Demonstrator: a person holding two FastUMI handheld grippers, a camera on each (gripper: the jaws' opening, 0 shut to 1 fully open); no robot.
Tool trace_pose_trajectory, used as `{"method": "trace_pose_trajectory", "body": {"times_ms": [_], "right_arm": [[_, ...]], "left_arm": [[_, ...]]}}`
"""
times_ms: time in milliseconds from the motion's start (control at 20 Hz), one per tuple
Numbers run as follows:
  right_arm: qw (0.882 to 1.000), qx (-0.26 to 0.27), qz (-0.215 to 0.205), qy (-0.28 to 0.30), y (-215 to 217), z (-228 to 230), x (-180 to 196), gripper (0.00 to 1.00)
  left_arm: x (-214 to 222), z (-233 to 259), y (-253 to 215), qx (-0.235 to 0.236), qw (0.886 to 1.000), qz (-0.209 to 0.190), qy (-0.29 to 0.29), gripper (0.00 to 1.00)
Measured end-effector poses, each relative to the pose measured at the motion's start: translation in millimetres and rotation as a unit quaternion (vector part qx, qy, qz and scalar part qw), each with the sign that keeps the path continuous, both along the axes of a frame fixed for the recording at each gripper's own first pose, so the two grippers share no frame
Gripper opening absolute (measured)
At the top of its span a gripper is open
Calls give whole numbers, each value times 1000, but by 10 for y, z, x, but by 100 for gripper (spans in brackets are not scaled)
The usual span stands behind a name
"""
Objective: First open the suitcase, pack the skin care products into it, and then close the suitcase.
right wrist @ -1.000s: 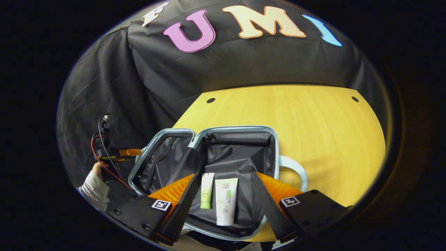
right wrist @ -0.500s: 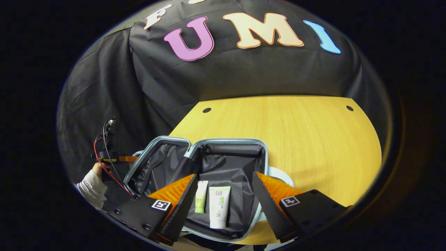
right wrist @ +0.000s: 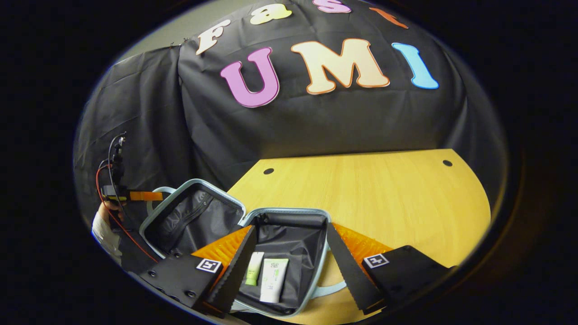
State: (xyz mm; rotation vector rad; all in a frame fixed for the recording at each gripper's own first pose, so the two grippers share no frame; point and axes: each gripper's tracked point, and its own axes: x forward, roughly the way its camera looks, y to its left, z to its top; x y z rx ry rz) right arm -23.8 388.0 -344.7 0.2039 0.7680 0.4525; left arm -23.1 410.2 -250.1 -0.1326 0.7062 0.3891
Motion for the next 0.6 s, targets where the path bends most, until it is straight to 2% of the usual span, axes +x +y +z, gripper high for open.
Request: {"method": "trace_pose_trajectory", "body": {"times_ms": [250, 600], "right_arm": [[999, 15, 6, -27, -468, 116, 82, 98], [999, 33, -9, -33, -1170, 212, 105, 98]], "left_arm": [[146, 482, -655, 13, 999, -11, -38, 0], [492, 794, -1722, 36, 995, -77, -60, 0]]}}
